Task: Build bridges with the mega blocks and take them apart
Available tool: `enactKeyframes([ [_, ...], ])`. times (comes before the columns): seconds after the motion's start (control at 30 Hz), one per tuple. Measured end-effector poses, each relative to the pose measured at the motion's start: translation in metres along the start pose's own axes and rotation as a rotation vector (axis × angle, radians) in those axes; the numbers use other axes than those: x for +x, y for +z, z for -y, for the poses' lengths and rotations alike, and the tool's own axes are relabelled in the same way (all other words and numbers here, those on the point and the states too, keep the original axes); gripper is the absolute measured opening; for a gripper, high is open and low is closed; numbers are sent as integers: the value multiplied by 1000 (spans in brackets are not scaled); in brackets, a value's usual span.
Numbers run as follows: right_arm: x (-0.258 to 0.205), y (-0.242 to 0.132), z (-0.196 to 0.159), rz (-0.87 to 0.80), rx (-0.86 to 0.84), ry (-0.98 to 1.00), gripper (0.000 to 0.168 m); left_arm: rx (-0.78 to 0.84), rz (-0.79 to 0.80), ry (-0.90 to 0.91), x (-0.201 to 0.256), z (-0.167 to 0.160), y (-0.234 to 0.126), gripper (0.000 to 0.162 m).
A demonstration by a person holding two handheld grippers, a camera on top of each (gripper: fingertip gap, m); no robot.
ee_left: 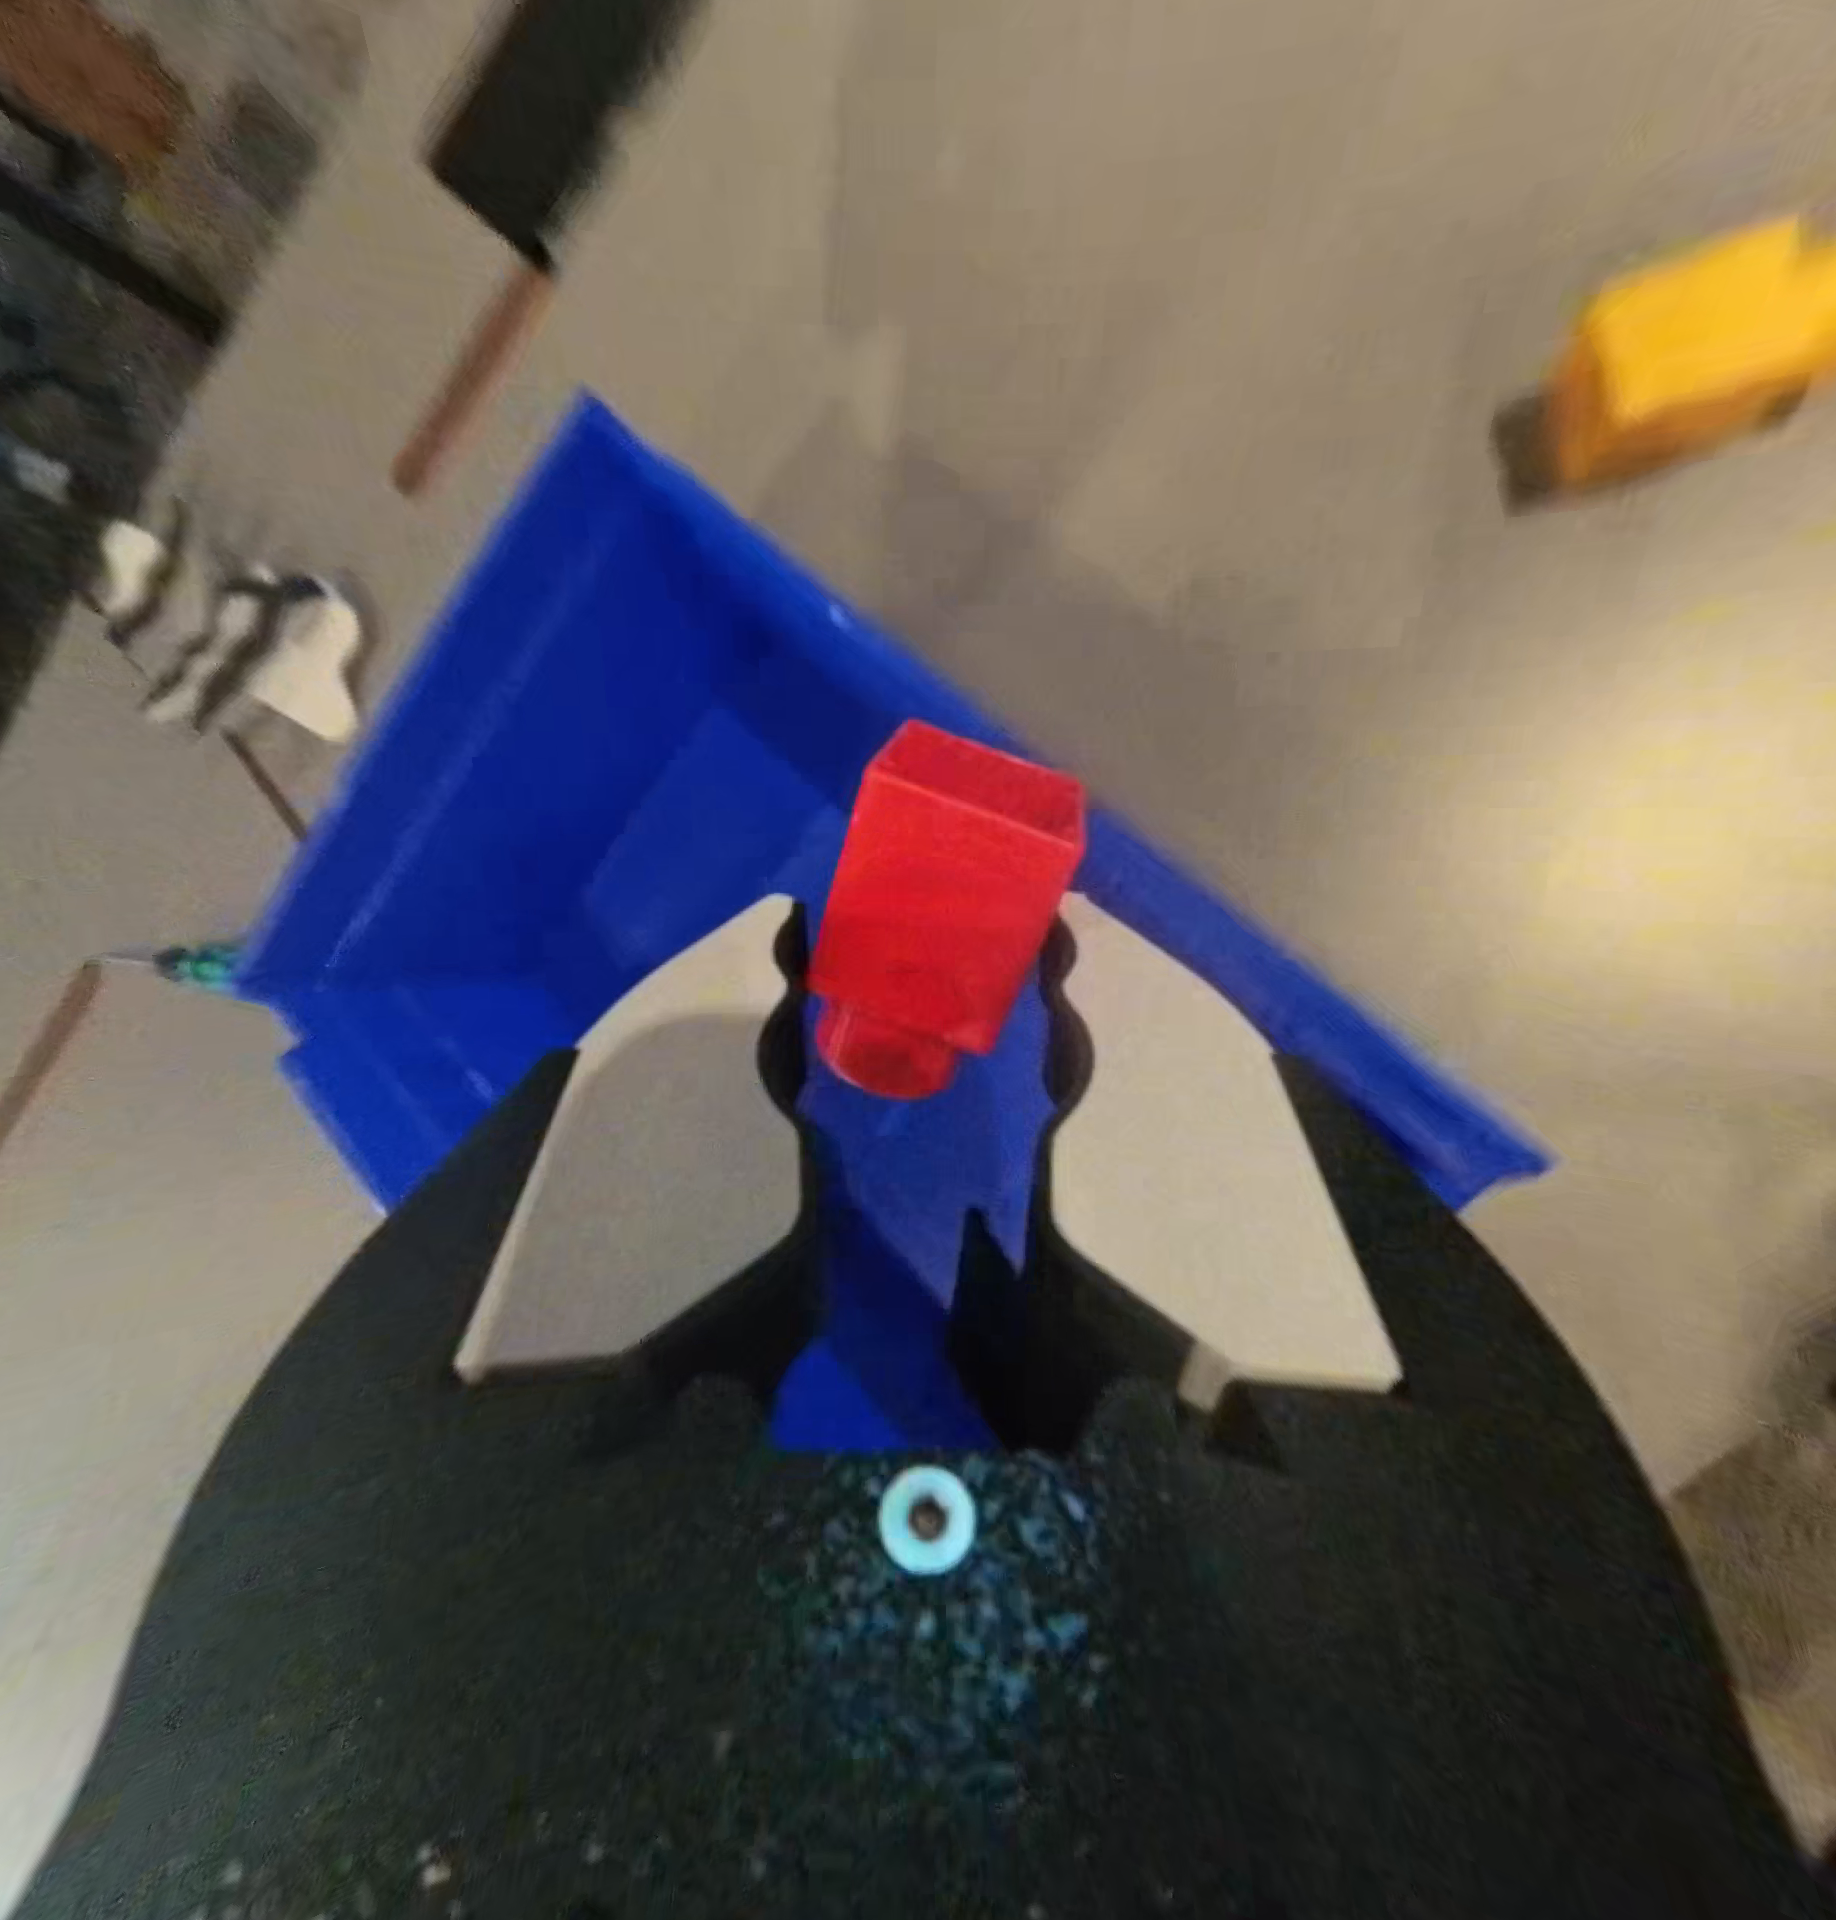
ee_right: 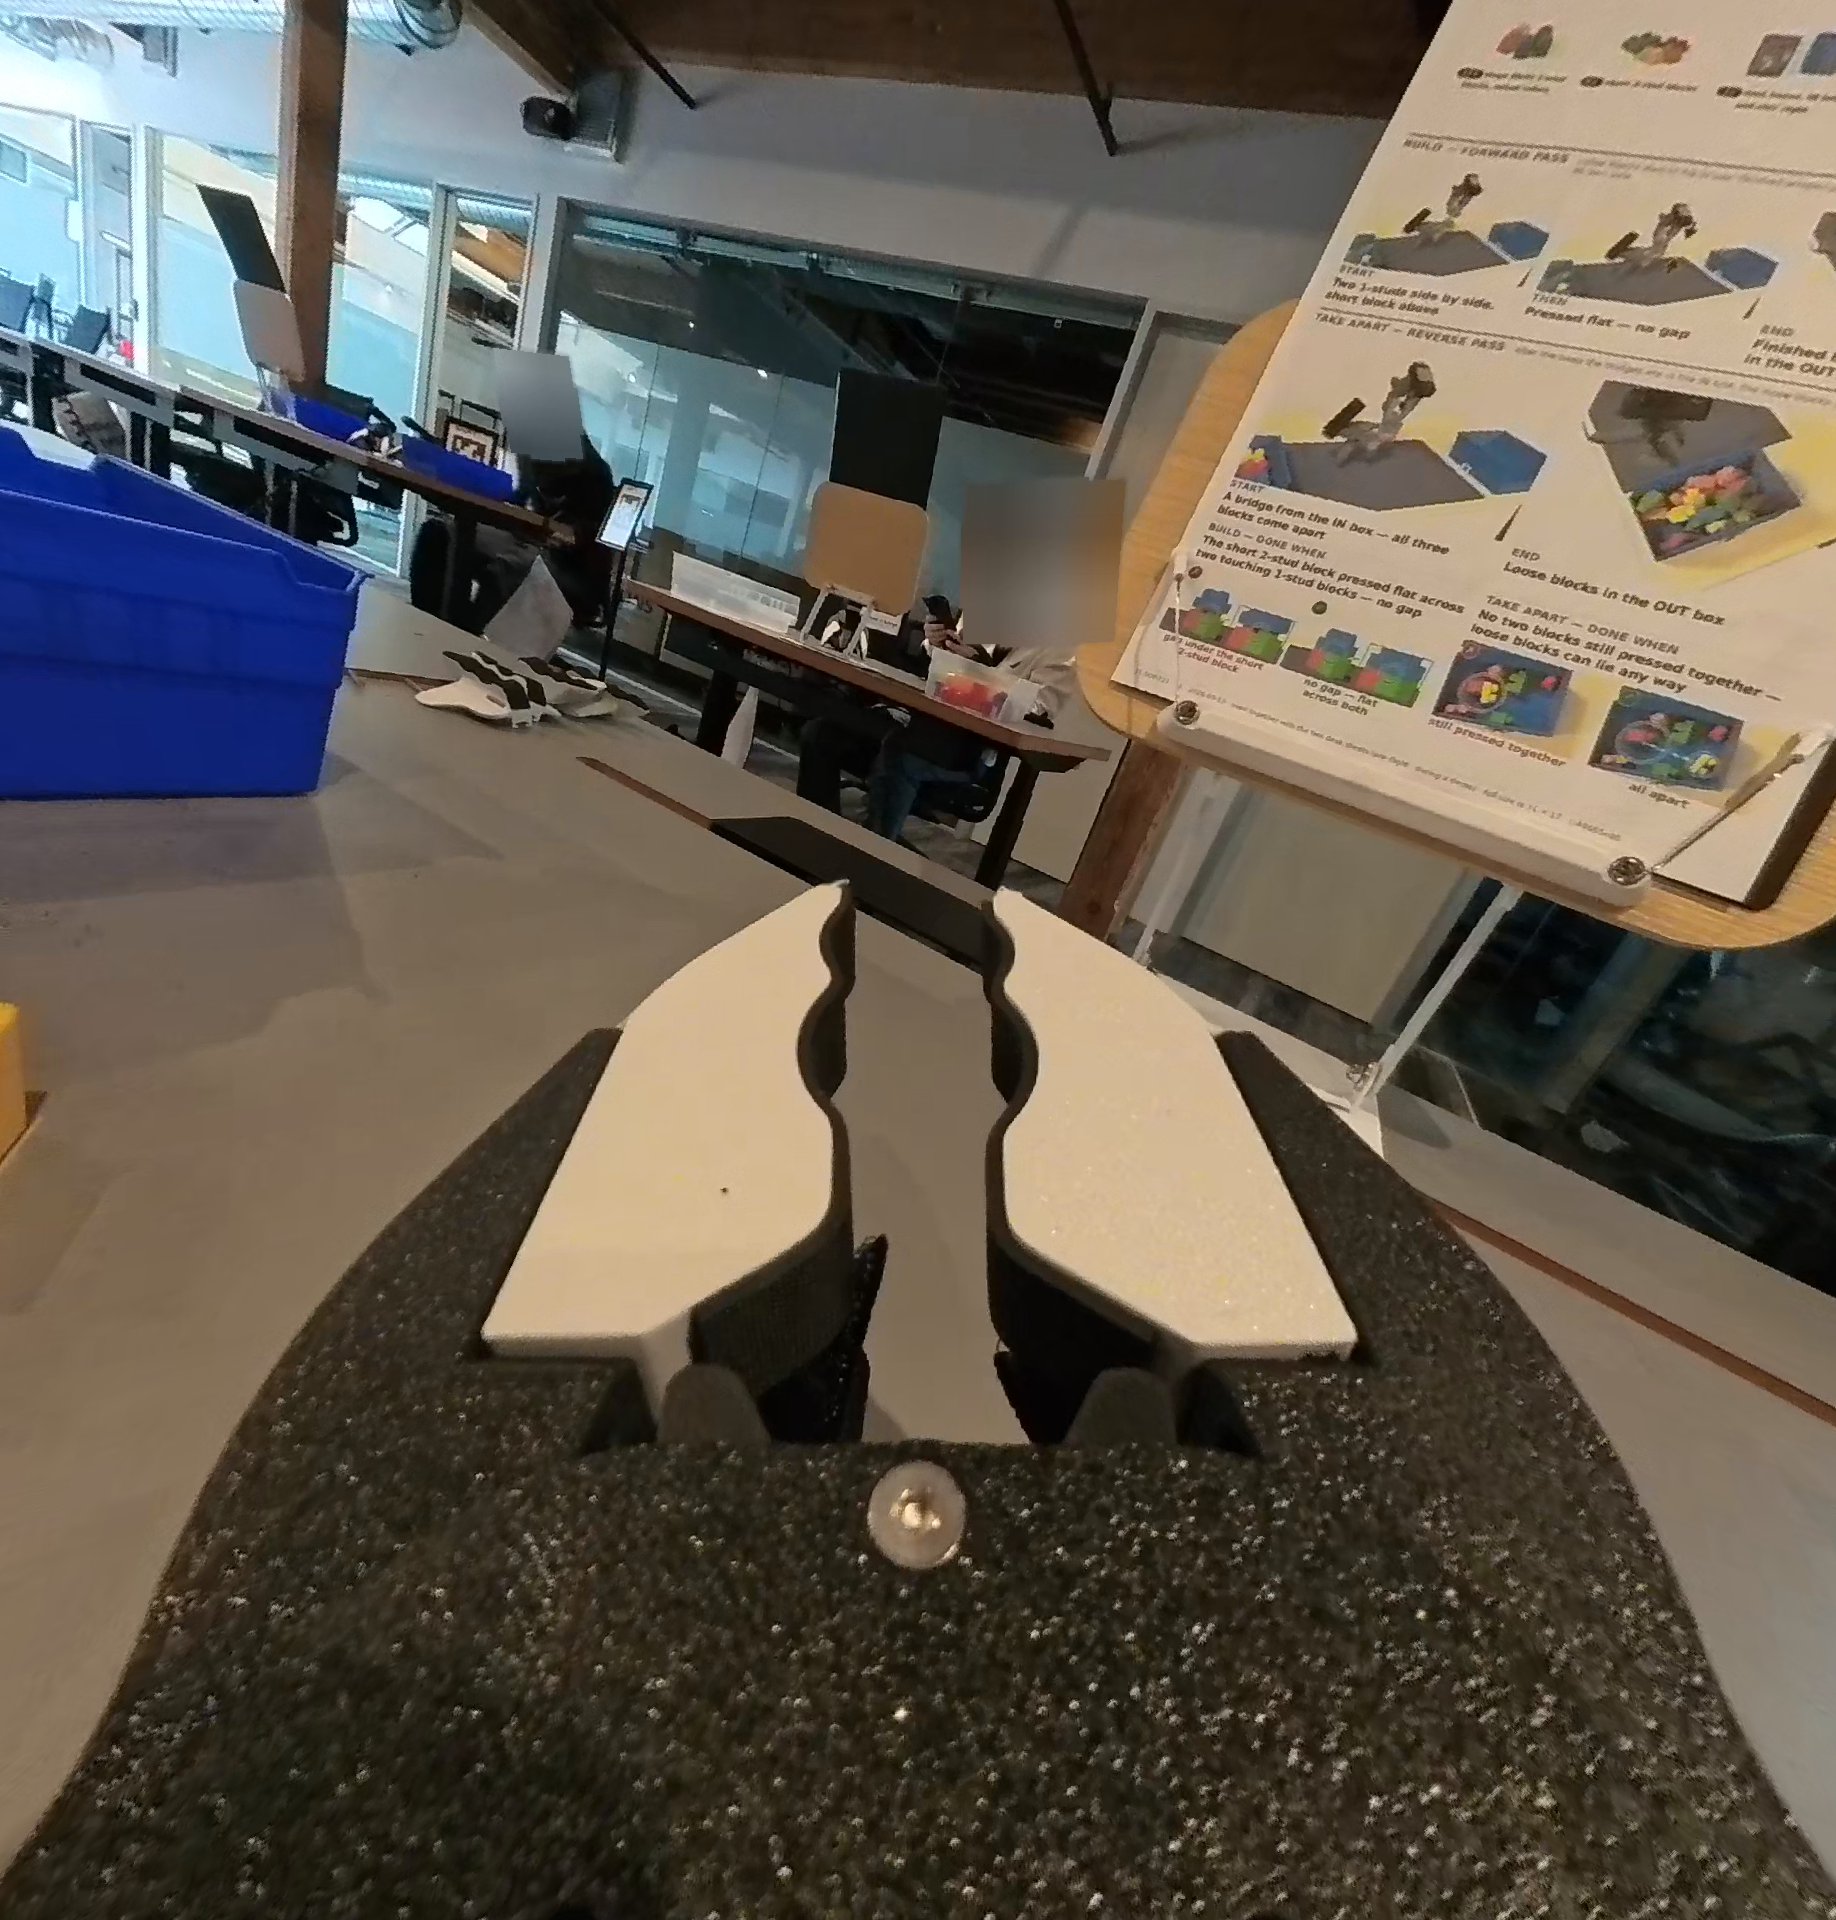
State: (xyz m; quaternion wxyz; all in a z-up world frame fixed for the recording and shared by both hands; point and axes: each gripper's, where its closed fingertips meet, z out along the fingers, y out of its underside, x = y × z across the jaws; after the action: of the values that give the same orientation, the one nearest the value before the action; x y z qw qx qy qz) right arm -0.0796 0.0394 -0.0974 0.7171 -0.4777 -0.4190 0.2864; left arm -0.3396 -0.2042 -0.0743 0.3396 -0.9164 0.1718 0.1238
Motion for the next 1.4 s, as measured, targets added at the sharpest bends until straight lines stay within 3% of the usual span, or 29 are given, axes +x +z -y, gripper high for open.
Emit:
enactKeyframes([
  [0.13, 7, -3, 0, -35, -14, -15, 22, 192, 63, -28, 27, 69, -30, 42],
  [0.23, 17, -10, 5, -70, -9, -28, 21, 281, 61, -44, 69, 116, -26, 42],
  [0.37, 31, -19, 17, -102, 5, -55, 12, 305, 0, -139, 125, 153, 17, 42],
  [0.47, 37, -22, 26, -109, 12, -35, 8, 327, -146, -290, 168, 174, 64, 42],
  [0.6, 47, -23, 23, -164, -15, -125, 6, 171, -158, -284, 196, 172, 125, 42],
  [0.7, 53, -22, 17, -181, -43, -134, 6, 65, -151, -262, 202, 168, 148, 42],
  [0.87, 56, -21, 17, -189, -46, -115, 6, -66, -173, -235, 209, 156, 171, 43],
  [1.2, 55, -19, 10, -181, -70, -116, 5, -139, -190, -123, 227, 158, 197, 42],
  [1.23, 55, -19, 10, -181, -72, -109, 5, -137, -178, -127, 226, 159, 197, 45],
  [1.33, 57, -19, 8, -181, -79, -89, 6, -83, -165, -155, 221, 164, 190, 72],
  [1.4, 58, -19, 8, -183, -78, -85, 6, 7, -147, -178, 213, 170, 175, 78],
])
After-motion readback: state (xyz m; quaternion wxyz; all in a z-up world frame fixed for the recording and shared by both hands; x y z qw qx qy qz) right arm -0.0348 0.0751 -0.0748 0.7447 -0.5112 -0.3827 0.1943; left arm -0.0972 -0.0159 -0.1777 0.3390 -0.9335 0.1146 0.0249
